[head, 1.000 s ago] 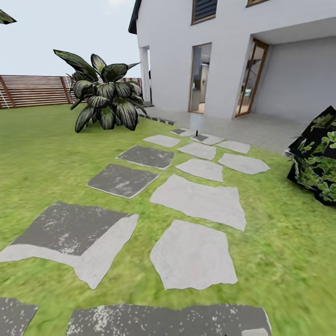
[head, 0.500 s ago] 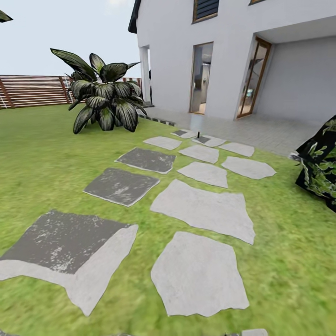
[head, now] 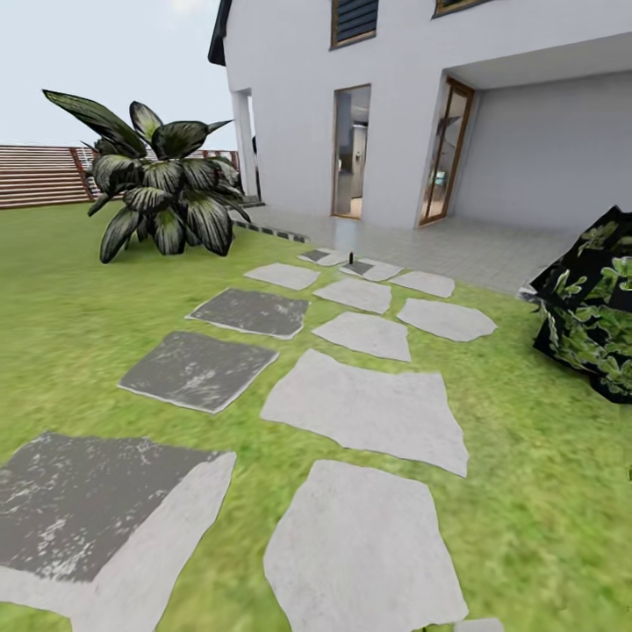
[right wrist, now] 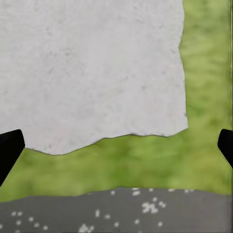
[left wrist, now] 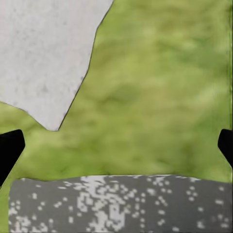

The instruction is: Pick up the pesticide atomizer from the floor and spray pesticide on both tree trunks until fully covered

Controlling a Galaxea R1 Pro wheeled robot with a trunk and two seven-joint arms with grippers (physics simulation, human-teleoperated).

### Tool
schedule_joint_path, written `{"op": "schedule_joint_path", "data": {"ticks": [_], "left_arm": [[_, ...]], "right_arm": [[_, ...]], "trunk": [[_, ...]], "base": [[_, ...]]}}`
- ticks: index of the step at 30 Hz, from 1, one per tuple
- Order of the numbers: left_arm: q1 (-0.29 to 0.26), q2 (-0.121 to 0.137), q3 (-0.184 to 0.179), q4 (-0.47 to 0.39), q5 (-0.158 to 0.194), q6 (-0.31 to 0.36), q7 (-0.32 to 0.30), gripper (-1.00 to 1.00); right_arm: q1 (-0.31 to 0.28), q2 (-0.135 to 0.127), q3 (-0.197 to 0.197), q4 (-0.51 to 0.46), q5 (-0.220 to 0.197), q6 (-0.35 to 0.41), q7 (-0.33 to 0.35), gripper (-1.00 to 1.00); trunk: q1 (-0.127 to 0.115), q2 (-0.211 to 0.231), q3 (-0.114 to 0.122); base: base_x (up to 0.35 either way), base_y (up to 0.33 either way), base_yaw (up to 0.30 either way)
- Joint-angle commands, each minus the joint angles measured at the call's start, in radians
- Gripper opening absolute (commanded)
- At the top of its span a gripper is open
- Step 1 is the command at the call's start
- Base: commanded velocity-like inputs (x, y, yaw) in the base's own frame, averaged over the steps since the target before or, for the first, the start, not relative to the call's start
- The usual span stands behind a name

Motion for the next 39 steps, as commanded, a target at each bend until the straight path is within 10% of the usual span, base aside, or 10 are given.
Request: {"op": "schedule_joint_path", "data": {"ticks": [1,39], "left_arm": [[0.000,0.000,0.003,0.001,0.001,-0.003,0.000,1.00],[0.000,0.000,0.003,0.002,0.001,-0.003,0.000,1.00]], "right_arm": [[-0.001,0.000,0.000,0.001,0.006,-0.003,0.000,1.00],[0.000,-0.002,0.001,0.001,0.006,-0.003,0.000,1.00]], "trunk": [[0.000,0.000,-0.001],[0.000,0.000,-0.001]], "base": [[0.337,0.000,-0.265],[0.339,0.000,-0.073]]}}
